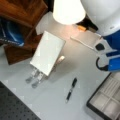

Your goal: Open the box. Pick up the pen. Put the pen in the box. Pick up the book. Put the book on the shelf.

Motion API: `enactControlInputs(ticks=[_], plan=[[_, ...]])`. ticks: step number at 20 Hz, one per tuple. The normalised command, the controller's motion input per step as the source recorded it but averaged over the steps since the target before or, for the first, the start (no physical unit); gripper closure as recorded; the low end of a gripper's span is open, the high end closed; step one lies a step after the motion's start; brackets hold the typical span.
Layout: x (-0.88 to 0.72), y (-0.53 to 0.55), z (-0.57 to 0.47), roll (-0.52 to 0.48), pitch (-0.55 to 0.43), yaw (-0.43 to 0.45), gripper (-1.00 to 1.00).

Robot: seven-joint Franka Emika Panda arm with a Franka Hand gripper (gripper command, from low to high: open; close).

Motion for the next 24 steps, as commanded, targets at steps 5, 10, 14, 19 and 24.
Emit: enactControlInputs(ticks=[5,10,14,19,24], plan=[[0.30,0.19,0.08,0.220,0.090,0.038,-1.00],[0.33,0.38,-0.08,0.242,-0.006,0.012,-1.00],[0.25,0.44,-0.10,0.150,-0.051,0.008,-1.00],[0.15,0.26,-0.03,0.112,-0.064,0.003,-1.00],[0.08,0.12,-0.04,0.102,-0.053,-0.001,-1.00]])
